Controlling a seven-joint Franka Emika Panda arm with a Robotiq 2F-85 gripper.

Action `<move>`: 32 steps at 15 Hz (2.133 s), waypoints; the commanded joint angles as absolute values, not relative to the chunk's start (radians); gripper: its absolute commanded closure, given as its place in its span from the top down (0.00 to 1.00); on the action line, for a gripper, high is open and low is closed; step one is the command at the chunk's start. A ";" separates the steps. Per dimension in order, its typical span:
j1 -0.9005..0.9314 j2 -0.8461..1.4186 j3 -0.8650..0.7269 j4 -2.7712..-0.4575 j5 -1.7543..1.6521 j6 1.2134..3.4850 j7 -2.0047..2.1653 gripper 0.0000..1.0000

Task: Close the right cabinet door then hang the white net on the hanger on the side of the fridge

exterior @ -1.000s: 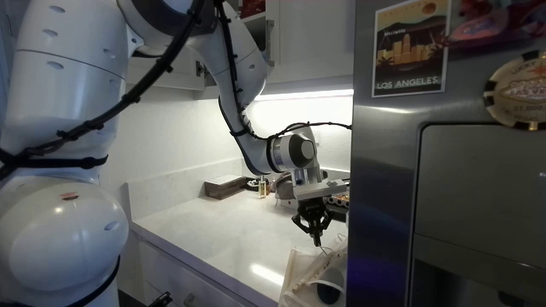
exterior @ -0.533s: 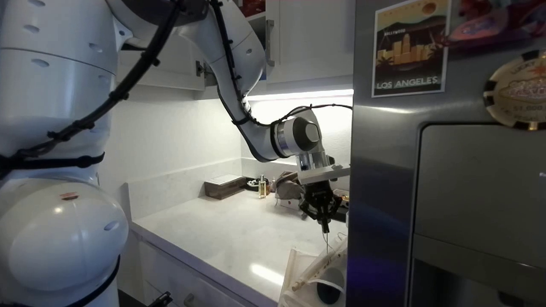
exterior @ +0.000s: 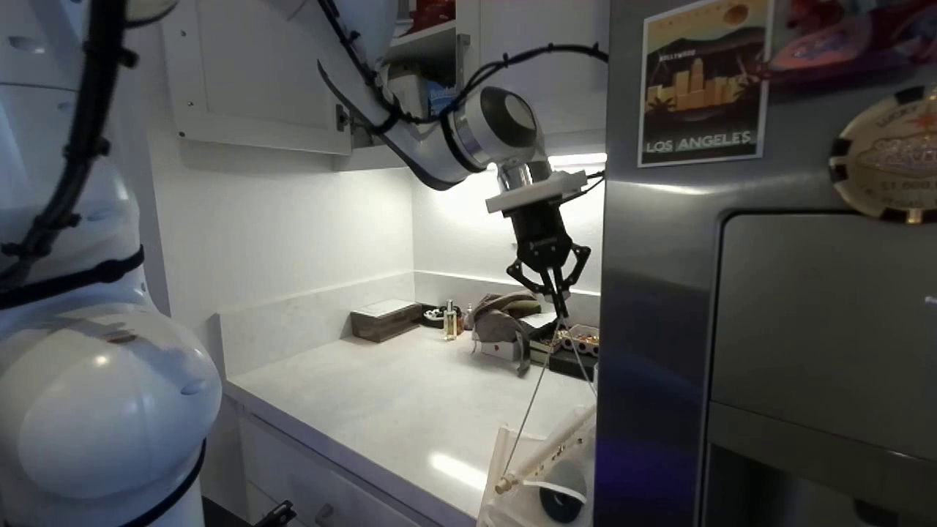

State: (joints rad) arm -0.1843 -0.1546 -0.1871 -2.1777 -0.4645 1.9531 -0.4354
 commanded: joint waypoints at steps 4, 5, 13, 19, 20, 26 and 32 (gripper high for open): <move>-0.146 -0.321 -0.116 -2.100 -0.476 1.714 -0.288 0.00; -0.140 -0.332 -0.109 -2.083 -0.476 1.694 -0.272 0.00; -0.129 -0.349 -0.087 -1.928 -0.489 1.605 -0.194 0.00; -0.134 -0.350 -0.086 -1.779 -0.517 1.579 -0.173 0.00; -0.135 -0.351 -0.085 -1.760 -0.521 1.577 -0.168 0.00; -0.146 -0.337 -0.085 -1.621 -0.563 1.590 -0.106 0.00; -0.169 -0.281 -0.106 -1.461 -0.585 1.579 -0.076 0.00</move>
State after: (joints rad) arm -0.1536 -0.3402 -0.1031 -1.5729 -0.5665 1.6105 -0.1033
